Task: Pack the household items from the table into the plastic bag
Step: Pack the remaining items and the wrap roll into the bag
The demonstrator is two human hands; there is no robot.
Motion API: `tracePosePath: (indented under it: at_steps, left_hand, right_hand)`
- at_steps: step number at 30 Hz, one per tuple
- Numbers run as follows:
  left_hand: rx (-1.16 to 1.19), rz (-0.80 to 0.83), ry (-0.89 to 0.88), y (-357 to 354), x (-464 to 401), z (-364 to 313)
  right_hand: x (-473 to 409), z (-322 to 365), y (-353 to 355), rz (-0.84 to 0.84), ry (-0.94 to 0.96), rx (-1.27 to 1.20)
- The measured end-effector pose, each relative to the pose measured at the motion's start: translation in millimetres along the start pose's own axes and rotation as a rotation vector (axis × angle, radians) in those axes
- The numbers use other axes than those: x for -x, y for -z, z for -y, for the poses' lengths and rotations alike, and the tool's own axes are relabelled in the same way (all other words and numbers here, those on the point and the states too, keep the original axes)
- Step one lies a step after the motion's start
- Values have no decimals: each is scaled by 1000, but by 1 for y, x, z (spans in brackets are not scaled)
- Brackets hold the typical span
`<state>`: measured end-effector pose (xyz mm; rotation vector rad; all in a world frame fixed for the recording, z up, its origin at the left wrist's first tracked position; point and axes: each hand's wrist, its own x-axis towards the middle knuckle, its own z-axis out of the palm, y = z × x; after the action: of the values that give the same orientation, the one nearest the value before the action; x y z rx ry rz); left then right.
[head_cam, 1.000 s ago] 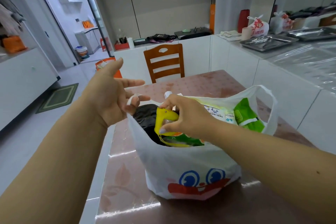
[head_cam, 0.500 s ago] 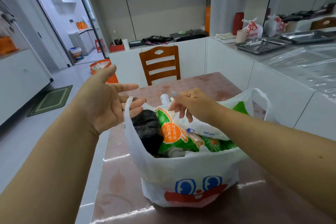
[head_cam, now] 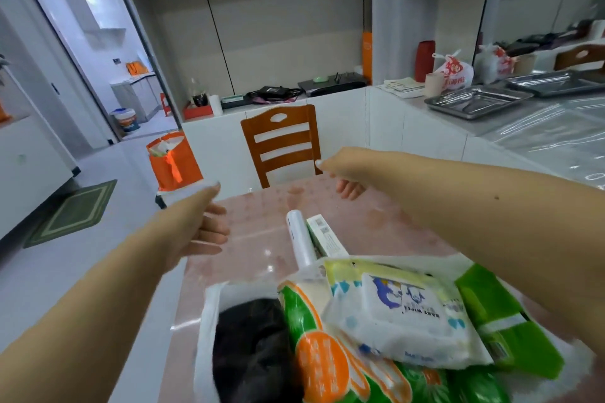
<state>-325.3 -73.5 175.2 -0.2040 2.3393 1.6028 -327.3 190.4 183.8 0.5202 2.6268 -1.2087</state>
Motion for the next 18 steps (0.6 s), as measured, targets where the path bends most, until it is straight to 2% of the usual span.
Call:
tracePosePath:
  at_steps: [7, 11, 15, 18]
  left_hand:
    - [63, 300, 332, -65, -114, 75]
    - [178, 417, 434, -102, -150, 106]
    - [262, 478, 491, -127, -169, 123]
    - [280, 485, 512, -138, -170, 127]
  right_hand:
    - [-87, -28, -49, 224, -214, 204]
    - [-120, -54, -72, 299, -340, 248]
    - [-140, -78, -99, 320, -493, 172]
    - [-143, -86, -115, 340, -416, 83]
